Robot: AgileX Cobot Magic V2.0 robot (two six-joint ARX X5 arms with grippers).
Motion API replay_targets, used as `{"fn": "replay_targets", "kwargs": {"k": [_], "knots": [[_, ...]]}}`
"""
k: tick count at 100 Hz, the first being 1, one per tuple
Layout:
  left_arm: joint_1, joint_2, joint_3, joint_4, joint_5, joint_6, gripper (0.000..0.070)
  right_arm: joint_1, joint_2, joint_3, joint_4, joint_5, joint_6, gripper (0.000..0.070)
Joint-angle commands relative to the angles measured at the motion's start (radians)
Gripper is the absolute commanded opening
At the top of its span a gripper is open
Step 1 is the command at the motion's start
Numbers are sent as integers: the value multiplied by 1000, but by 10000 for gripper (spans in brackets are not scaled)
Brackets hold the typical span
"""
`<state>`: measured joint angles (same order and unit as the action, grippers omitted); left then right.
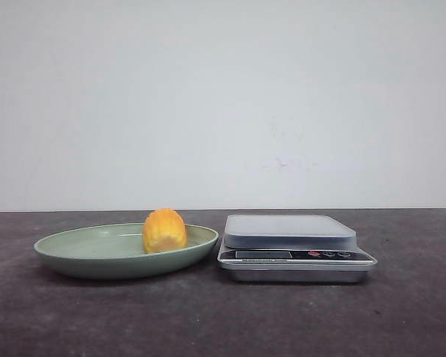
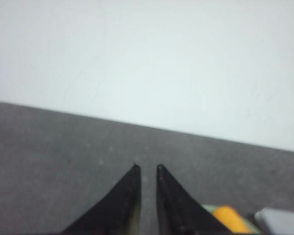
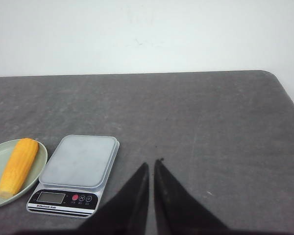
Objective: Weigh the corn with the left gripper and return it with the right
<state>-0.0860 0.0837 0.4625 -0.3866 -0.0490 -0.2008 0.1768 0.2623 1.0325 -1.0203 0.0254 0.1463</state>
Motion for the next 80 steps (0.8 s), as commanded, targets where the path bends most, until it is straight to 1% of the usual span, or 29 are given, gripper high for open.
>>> {"fn": "replay_targets", "kwargs": {"k": [1,7,14,31,55,61,80], "knots": [[3,-3,-95,82,4,12,16,2,3,11,10,1,10,10],[3,-10,-187,166,6,8,16,2,3,11,10,1,10,10],[3,-25,-265,231,24,4,16,2,3,11,10,1,10,10],[5,-81,-386,317,30,8,16,2,3,11,10,1,10,10],[35,-80,-449,332,31,13,16,2,3,11,10,1,10,10],[43,-80,-449,306,31,15,16,2,3,11,10,1,10,10],[64,-80,-449,277,31,59,16,2,3,11,10,1,10,10]]}}
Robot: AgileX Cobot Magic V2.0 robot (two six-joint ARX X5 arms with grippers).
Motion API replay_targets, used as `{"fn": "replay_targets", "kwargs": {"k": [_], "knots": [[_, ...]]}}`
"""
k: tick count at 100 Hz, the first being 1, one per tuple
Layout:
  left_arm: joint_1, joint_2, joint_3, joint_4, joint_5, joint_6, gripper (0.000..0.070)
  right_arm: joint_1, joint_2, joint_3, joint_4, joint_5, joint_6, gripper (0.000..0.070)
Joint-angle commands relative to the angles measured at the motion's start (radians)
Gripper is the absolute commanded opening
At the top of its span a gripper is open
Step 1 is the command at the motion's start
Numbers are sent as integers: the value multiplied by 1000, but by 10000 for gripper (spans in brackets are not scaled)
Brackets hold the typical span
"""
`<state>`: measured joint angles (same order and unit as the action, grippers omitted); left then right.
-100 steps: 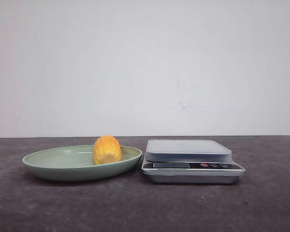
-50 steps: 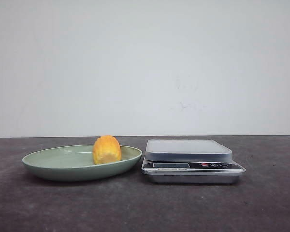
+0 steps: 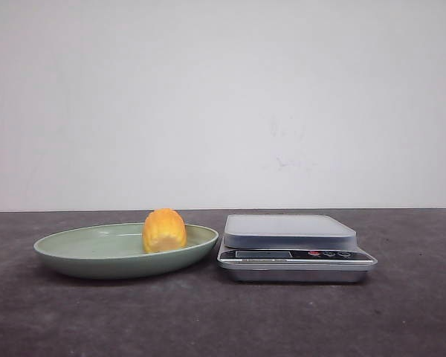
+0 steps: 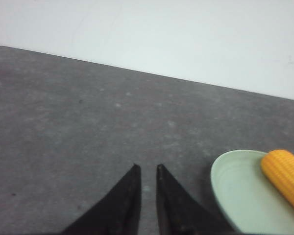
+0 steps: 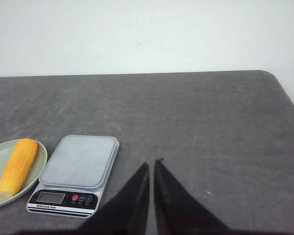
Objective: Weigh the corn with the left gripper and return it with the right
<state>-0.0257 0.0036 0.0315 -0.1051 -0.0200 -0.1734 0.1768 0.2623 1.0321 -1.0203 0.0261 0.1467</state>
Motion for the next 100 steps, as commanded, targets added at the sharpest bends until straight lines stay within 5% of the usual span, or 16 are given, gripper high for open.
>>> {"fn": "replay_targets", "kwargs": {"k": [1,12,100], "knots": [[4,0,-18,-9,2,33,16,2,3,12,10,0,10,10],[6,0,-18,-87,2,42,16,2,3,12,10,0,10,10],[7,0,-18,-83,2,42,16,2,3,12,10,0,10,10]]}}
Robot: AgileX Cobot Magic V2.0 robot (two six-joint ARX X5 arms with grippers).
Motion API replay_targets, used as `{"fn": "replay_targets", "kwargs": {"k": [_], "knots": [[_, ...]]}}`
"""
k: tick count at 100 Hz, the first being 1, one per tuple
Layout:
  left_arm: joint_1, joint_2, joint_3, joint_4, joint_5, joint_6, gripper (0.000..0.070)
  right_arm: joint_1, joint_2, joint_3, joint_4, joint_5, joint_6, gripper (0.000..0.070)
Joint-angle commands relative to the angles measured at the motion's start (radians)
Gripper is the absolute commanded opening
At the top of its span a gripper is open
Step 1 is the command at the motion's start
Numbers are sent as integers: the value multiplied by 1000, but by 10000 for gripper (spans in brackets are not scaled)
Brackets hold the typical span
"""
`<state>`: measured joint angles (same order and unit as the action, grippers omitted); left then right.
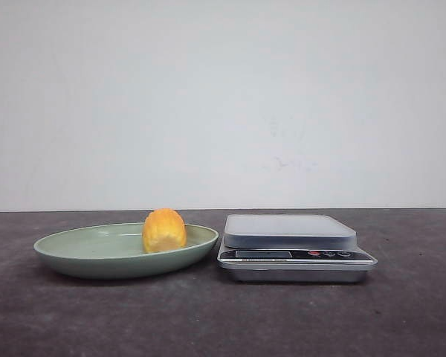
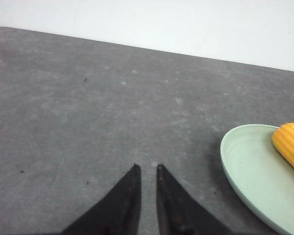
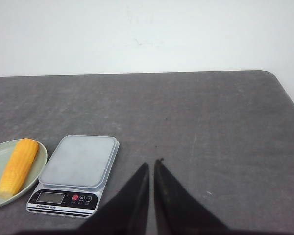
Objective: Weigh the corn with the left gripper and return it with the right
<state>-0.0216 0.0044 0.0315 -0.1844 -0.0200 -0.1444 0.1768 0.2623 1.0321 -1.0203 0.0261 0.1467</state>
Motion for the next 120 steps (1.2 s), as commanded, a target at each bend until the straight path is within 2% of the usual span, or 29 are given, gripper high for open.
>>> {"fn": "replay_targets", "kwargs": {"k": [1,15,25,33,40,57,66,91,105,120], "knots": [[3,-1,-18,-3,2,13,16,2,3,12,10,0,10,10],[3,-1,-18,-3,2,13,16,2,3,12,10,0,7,10],[3,-1,-18,-3,2,13,16,-7,1,12,20,5,-83,10],[3,-1,-18,-3,2,13,16,-38,-4,5,71,3,-111,10],[3,-1,-18,-3,2,13,16,-72,-19,-32,166,2,-124,10],[3,-1,-18,-3,2,13,16,-158,-98,-252,472,-2,-127,10],[3,-1,-18,-3,2,13,16,-191,-141,-381,576,-1,-127,11],[3,-1,-18,-3,2,13,16,-214,-204,-707,771,-2,-123,10],[3,-1,-18,-3,2,13,16,-214,-225,-859,913,-4,-87,10],[3,-1,-18,-3,2,13,16,-214,-258,-962,948,-4,-71,10]]}}
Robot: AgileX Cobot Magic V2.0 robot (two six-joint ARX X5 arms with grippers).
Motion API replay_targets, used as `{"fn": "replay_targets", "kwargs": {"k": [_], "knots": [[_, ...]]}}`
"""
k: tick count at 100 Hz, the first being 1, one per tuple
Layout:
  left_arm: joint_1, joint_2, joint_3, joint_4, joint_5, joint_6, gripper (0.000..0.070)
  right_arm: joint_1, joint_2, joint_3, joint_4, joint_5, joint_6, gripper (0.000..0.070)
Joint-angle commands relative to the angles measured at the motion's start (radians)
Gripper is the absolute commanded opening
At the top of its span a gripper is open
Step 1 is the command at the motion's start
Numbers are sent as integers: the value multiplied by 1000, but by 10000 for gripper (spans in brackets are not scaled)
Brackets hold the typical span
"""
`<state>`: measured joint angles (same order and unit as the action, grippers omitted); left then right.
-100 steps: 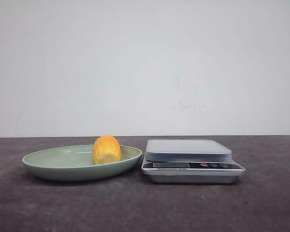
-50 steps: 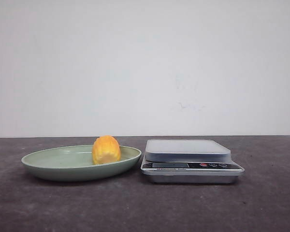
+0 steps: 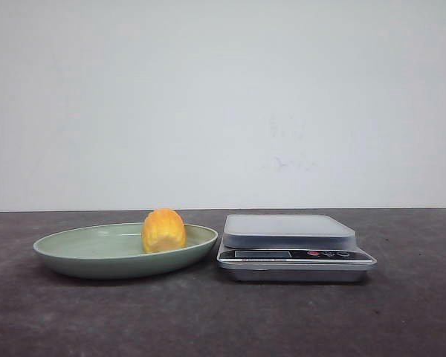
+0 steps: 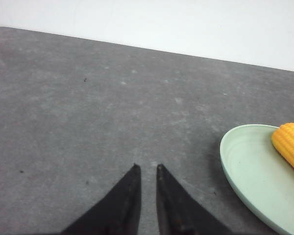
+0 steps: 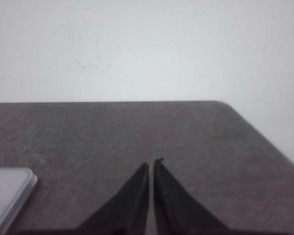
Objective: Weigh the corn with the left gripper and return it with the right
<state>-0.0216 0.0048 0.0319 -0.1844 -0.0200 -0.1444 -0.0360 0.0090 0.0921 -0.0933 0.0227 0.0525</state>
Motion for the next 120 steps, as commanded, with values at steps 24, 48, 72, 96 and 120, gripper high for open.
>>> {"fn": "replay_targets", "kwargs": {"k": [24,48,72,96,120], "knots": [[3,-2,-18,-3,2,13,16,-1,-5,-79,10,0,25,10],[3,-2,-18,-3,2,13,16,-1,-5,-79,-84,0,6,10],[3,-2,-18,-3,2,13,16,-1,-5,-79,-74,1,-1,10],[3,-2,-18,-3,2,13,16,-1,-5,-79,-61,3,-1,10],[3,-2,-18,-3,2,13,16,-1,-5,-79,-61,3,-1,10]]}}
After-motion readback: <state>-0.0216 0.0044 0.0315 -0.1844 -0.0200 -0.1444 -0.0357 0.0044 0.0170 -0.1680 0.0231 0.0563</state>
